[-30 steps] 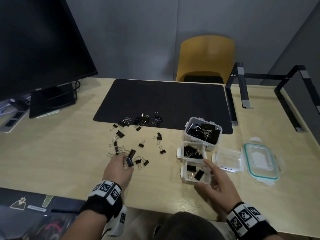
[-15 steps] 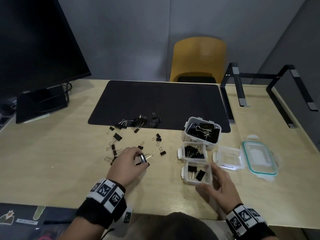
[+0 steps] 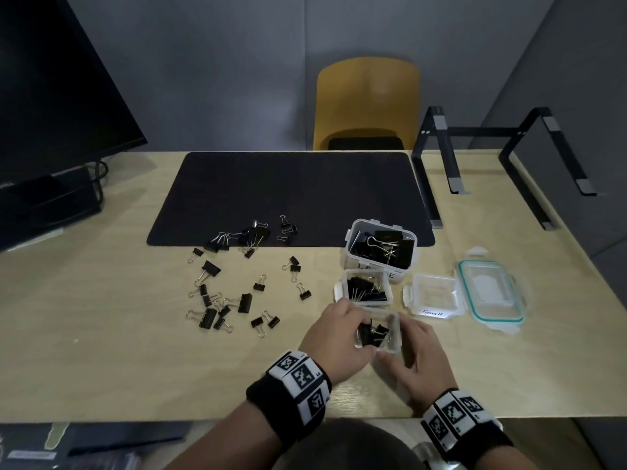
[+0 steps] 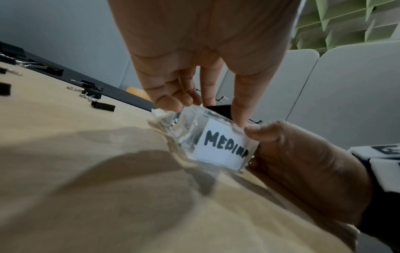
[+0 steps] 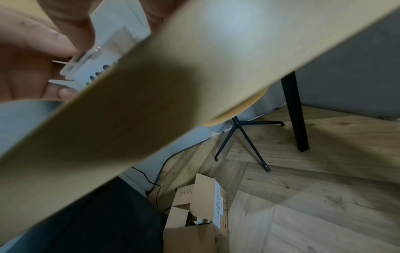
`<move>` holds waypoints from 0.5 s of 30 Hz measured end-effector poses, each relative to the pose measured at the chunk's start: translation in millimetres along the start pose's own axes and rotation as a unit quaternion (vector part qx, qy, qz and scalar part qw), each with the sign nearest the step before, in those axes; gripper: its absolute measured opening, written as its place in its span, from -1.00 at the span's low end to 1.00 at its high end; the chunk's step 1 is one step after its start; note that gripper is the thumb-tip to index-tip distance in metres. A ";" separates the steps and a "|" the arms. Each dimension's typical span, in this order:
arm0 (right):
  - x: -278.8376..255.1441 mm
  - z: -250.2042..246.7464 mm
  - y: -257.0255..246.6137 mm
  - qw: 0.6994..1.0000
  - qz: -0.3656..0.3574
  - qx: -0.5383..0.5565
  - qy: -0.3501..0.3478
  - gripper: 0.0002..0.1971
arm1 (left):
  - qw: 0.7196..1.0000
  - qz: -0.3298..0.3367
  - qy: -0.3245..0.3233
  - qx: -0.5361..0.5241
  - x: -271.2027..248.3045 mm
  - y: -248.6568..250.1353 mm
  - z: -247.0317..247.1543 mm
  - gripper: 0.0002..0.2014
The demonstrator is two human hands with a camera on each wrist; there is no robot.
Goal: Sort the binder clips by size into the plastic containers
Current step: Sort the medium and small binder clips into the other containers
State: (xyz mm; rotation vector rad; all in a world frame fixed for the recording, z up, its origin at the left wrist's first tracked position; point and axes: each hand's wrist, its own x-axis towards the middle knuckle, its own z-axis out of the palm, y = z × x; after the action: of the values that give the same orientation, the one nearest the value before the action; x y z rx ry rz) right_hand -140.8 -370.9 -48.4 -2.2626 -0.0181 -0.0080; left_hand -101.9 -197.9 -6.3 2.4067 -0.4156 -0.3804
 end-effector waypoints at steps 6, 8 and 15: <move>-0.1 0.4 1.8 1.000 -0.020 -0.018 -0.005 -0.29 | 1.000 -0.008 0.012 -0.023 -1.8 -5.9 -2.2 -0.72; -0.5 0.1 1.7 1.000 -0.021 -0.020 -0.007 -0.31 | 0.999 -0.015 0.040 -0.030 -4.1 -11.1 -9.0 -0.78; -0.5 -0.4 0.3 0.999 -0.025 -0.024 -0.015 -0.30 | 0.961 -0.219 0.151 0.079 -11.4 -81.8 -58.6 -0.70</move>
State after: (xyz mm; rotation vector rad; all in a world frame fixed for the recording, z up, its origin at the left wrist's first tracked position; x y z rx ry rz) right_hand -141.2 -371.5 -48.3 -2.3105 -0.0922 -0.0002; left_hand -74.4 -100.8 -14.2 2.6505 0.2398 -0.1645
